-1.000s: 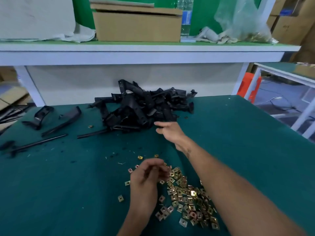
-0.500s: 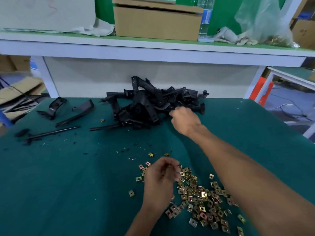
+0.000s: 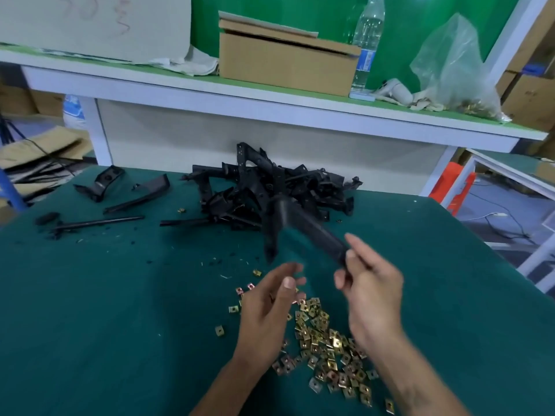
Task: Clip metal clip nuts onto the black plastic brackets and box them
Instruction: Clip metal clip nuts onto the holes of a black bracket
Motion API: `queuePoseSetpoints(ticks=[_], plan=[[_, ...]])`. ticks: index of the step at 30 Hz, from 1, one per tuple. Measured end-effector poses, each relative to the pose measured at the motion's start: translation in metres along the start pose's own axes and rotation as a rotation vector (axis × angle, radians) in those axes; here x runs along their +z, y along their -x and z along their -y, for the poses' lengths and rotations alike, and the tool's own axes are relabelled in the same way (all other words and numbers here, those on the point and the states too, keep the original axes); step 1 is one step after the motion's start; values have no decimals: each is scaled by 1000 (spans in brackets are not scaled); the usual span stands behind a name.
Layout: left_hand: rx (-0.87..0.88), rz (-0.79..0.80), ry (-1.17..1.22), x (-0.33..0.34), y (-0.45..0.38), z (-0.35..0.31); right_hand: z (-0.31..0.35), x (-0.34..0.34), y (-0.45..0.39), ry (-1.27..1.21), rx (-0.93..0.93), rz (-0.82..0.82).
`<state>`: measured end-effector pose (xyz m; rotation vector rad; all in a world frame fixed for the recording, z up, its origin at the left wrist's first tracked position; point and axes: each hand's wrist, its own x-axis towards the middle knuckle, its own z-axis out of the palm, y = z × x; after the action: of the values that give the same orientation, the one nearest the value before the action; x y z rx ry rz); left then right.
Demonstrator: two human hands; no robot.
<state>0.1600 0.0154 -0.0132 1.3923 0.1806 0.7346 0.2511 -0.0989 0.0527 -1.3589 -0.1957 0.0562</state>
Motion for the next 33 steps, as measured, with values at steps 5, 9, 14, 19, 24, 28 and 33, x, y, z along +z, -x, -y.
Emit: queuePoseSetpoints(ticks=[5, 9, 14, 19, 24, 28, 33], plan=[[-45, -43, 135, -2, 11, -13, -41, -12, 62, 529, -724, 123], [-267, 6, 423, -13, 6, -29, -55, -12, 77, 842, -1205, 212], [-453, 94, 575, -24, 3, -37, -59, -5, 84, 958, -1385, 235], [-478, 42, 618, -21, 4, -38, -69, -5, 96, 911, -1487, 488], [-495, -21, 557, -29, 4, -25, -51, -25, 71, 740, -1295, 359], [-296, -130, 314, -32, 3, -21, -35, -82, 18, 867, -747, -80], [-180, -156, 251, -27, 5, -22, -48, -111, -9, 1131, -338, 60]])
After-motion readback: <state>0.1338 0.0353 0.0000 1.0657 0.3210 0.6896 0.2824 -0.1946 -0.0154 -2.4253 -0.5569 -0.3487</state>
